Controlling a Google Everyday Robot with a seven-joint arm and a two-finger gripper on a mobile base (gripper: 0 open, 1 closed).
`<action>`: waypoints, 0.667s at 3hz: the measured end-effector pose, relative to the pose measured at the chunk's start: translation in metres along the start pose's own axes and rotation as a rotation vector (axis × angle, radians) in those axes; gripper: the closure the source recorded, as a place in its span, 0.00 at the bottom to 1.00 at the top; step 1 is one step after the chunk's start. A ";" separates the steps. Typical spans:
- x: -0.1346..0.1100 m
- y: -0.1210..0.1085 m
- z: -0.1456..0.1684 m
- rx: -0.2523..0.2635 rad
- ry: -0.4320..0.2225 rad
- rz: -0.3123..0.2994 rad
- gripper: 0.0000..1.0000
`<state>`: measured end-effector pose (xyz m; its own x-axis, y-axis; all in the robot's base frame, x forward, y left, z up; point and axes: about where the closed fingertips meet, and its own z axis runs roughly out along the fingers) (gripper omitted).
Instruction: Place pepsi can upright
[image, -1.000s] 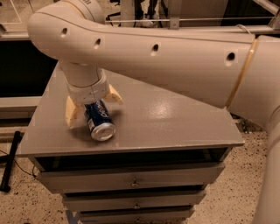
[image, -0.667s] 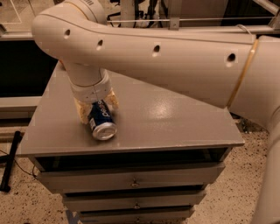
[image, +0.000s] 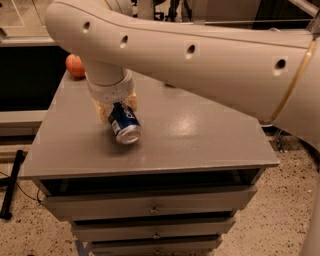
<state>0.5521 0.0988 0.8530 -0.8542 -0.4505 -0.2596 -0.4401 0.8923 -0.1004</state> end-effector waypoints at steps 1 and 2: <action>-0.025 -0.023 -0.026 -0.013 -0.142 -0.034 1.00; -0.040 -0.042 -0.043 -0.084 -0.296 -0.087 1.00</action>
Offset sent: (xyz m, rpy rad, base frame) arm 0.0837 -0.0067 0.1226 0.5020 -0.5106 0.2863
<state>0.5931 0.0777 0.9090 -0.7003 -0.4864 -0.5225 -0.5401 0.8396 -0.0579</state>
